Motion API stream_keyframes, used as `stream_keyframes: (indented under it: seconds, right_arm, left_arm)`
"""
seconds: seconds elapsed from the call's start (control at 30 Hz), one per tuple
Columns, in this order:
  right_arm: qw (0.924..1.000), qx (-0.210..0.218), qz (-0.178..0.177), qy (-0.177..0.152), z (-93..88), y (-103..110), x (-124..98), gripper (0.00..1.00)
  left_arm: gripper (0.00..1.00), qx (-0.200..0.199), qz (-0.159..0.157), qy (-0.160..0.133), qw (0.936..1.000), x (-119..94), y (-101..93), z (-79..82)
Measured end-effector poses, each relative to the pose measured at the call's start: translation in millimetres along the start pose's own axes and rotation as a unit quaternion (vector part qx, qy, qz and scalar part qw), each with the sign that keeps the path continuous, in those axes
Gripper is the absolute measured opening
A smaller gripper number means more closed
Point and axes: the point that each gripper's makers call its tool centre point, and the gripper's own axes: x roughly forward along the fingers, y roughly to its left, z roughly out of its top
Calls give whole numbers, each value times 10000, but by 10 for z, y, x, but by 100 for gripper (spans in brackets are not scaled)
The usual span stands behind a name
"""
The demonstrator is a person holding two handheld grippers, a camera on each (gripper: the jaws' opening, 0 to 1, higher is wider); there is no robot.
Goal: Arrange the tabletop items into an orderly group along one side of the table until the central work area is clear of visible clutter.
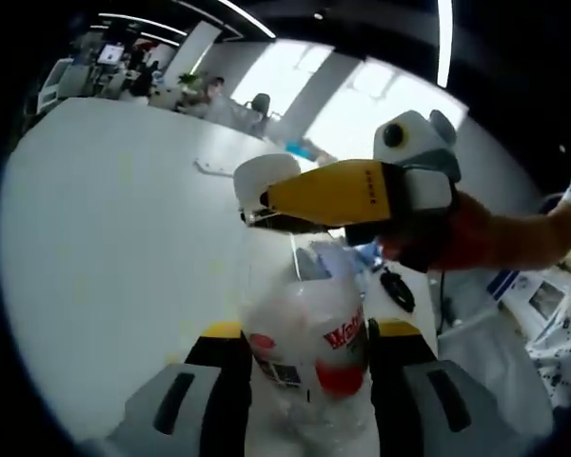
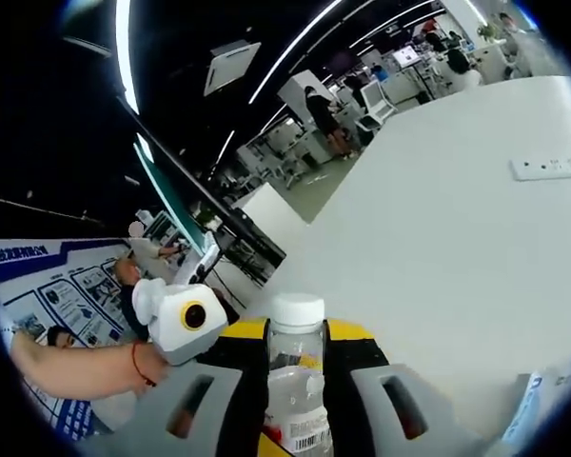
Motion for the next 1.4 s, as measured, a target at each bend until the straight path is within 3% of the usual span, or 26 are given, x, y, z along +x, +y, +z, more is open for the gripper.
stream_keyframes:
  seconds: [0.43, 0.87, 1.4]
  right_arm:
    - [9990, -419, 122, -43, 97, 93, -36, 18]
    - [9943, -1000, 204, -307, 413, 117, -132, 18]
    - [9836, -1660, 228, -664, 654, 75, -211, 18]
  left_arm:
    - [42, 506, 173, 74, 9985, -57, 18, 105]
    - [40, 950, 382, -108, 9947, 36, 87, 453]
    - [40, 1519, 674, -259, 9858, 176, 188, 738]
